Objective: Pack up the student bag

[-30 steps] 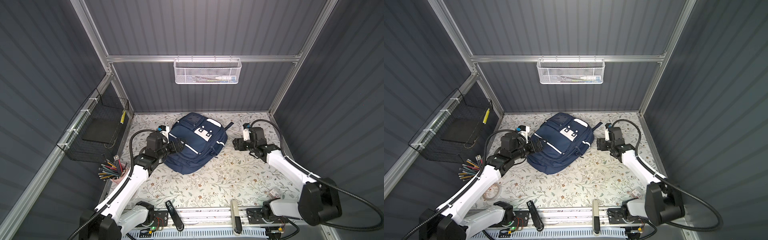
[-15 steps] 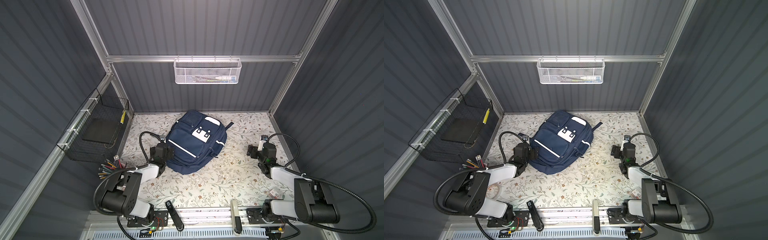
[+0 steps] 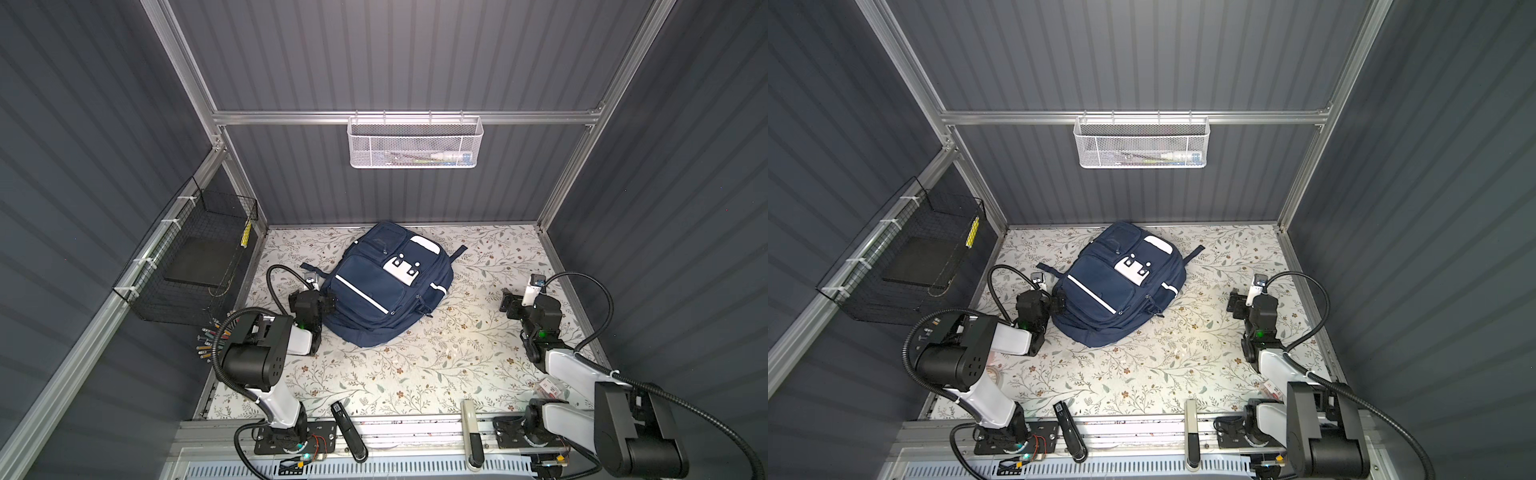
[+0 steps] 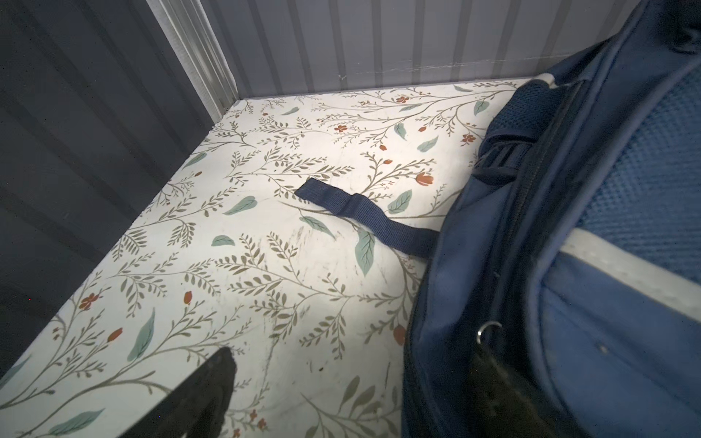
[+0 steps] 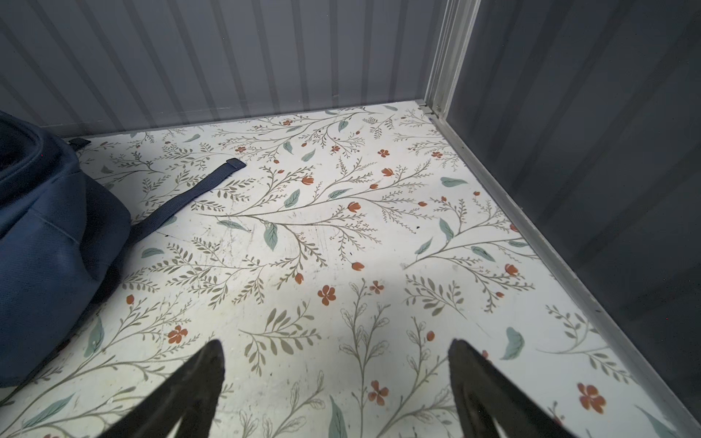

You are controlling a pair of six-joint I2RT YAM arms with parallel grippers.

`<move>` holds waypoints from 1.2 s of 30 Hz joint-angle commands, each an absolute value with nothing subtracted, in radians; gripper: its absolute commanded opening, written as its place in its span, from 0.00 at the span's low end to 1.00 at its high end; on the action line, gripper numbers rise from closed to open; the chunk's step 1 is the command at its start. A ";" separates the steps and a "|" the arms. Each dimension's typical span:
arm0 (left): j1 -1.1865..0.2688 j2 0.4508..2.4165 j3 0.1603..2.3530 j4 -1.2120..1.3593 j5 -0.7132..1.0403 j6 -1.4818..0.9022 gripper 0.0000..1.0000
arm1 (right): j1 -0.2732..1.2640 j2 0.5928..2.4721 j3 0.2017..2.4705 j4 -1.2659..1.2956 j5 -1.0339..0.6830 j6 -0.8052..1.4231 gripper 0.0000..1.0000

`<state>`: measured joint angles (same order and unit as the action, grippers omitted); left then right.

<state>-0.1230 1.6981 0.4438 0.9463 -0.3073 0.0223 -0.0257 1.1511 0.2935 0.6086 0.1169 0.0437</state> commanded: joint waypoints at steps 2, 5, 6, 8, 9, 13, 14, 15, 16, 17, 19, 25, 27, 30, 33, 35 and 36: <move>-0.091 1.720 0.469 0.926 -0.253 0.014 1.00 | -0.025 1.057 0.264 0.577 0.150 0.048 0.93; -0.089 1.718 0.471 0.922 -0.252 0.012 1.00 | -0.024 1.027 0.230 0.611 0.174 0.059 0.94; -0.089 1.719 0.471 0.921 -0.251 0.012 1.00 | -0.025 1.024 0.225 0.620 0.184 0.060 0.94; -0.089 1.718 0.471 0.921 -0.251 0.012 1.00 | -0.024 1.019 0.208 0.655 0.167 0.038 0.94; -0.088 1.718 0.472 0.922 -0.252 0.012 1.00 | -0.025 1.041 0.191 0.728 0.155 0.014 0.95; -0.088 1.718 0.472 0.922 -0.251 0.011 1.00 | -0.023 1.213 0.212 0.919 0.134 -0.060 0.97; -0.087 1.718 0.471 0.921 -0.251 0.012 1.00 | -0.021 1.197 0.254 0.812 0.104 -0.055 0.96; -0.087 1.719 0.471 0.922 -0.250 0.012 1.00 | -0.023 1.192 0.268 0.777 0.068 -0.018 0.96; -0.087 1.718 0.471 0.922 -0.250 0.012 1.00 | -0.023 1.197 0.261 0.805 0.048 0.014 0.96; -0.087 1.718 0.471 0.922 -0.250 0.012 1.00 | -0.021 1.202 0.248 0.839 0.022 0.030 0.96; -0.087 1.718 0.471 0.922 -0.250 0.012 1.00 | -0.023 1.278 0.253 0.937 0.033 0.009 0.97; -0.087 1.718 0.468 0.928 -0.252 0.012 1.00 | -0.047 1.435 0.339 0.902 -0.031 0.023 0.99; -0.087 1.718 0.468 0.928 -0.252 0.012 1.00 | -0.064 1.466 0.327 0.981 -0.011 0.046 0.99; -0.087 1.717 0.468 0.928 -0.252 0.012 1.00 | -0.064 1.461 0.328 0.969 0.003 0.055 0.99; -0.087 1.717 0.468 0.928 -0.252 0.012 1.00 | -0.064 1.448 0.332 0.941 0.003 0.057 0.99; -0.087 1.718 0.468 0.928 -0.251 0.012 1.00 | -0.064 1.460 0.323 0.977 0.003 0.055 0.99; -0.088 1.717 0.468 0.928 -0.251 0.012 1.00 | -0.061 1.454 0.328 0.961 -0.002 0.050 0.99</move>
<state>-0.0963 1.7004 0.4564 0.9424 -0.2493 0.0151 -0.0608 1.4582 0.3168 0.9367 -0.0109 0.0448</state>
